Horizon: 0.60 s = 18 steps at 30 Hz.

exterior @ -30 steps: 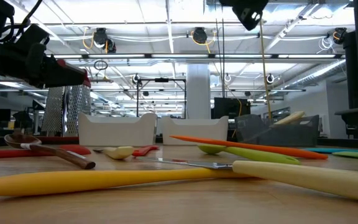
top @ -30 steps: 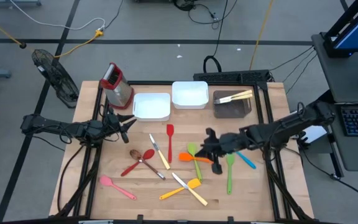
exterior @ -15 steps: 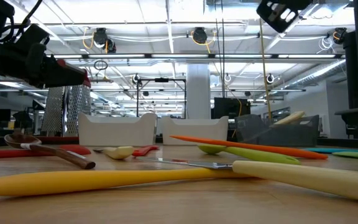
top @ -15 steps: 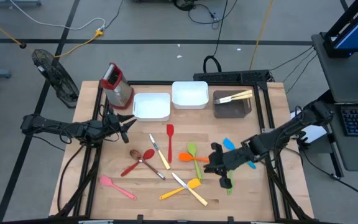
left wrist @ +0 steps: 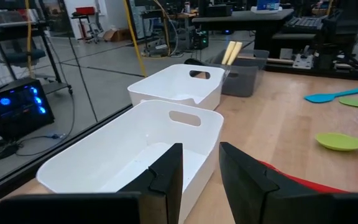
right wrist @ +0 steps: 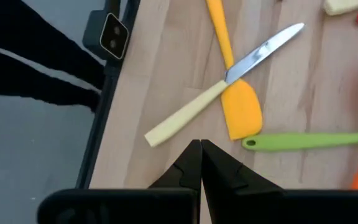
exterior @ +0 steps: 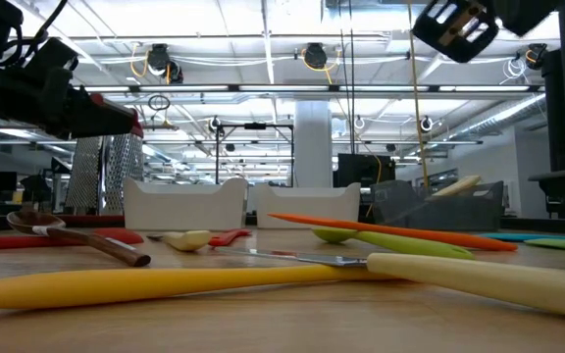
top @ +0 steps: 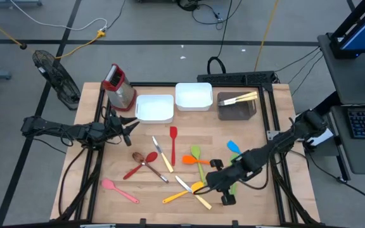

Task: Pick & Place Kitchen Items
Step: Put the yellow knife into the black bin

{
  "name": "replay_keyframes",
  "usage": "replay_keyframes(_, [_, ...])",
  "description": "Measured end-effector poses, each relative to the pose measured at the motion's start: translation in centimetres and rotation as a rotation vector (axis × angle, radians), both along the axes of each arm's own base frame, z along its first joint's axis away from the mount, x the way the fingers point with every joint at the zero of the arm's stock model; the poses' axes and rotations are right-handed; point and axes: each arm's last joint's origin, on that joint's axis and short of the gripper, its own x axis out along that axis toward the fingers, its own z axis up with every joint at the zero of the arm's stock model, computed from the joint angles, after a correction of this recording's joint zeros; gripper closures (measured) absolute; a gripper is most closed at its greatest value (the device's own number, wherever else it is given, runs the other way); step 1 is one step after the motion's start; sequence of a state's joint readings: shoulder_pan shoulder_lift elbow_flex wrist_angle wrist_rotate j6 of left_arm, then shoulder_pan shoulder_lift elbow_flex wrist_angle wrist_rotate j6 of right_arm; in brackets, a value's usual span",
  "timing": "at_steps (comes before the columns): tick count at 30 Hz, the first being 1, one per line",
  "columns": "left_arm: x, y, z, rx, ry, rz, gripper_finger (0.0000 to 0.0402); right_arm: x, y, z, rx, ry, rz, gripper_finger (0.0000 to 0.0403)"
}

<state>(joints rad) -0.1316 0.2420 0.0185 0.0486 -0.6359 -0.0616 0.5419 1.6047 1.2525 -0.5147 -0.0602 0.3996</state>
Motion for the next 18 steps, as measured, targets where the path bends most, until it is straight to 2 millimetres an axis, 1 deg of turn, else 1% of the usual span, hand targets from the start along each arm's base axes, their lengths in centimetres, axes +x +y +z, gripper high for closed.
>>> replay_keyframes(6, [0.0,0.0,0.0,0.003,0.004,-0.017,0.0295,1.9,1.3,0.2,0.006,0.104,-0.001,0.0403])
replay_keyframes(10, [0.0,0.0,0.0,0.009,0.007,-0.019,0.0295,3.2,2.2,0.0,-0.006,0.143,-0.012,0.0403])
replay_keyframes(13, [0.0,0.0,0.0,0.01,0.008,-0.019,0.0295,3.7,2.6,-0.3,-0.002,0.197,-0.066,0.0403])
replay_keyframes(18, [0.0,0.0,0.0,0.01,0.008,-0.019,0.0295,3.8,2.6,-1.1,0.018,0.287,-0.171,0.0403])
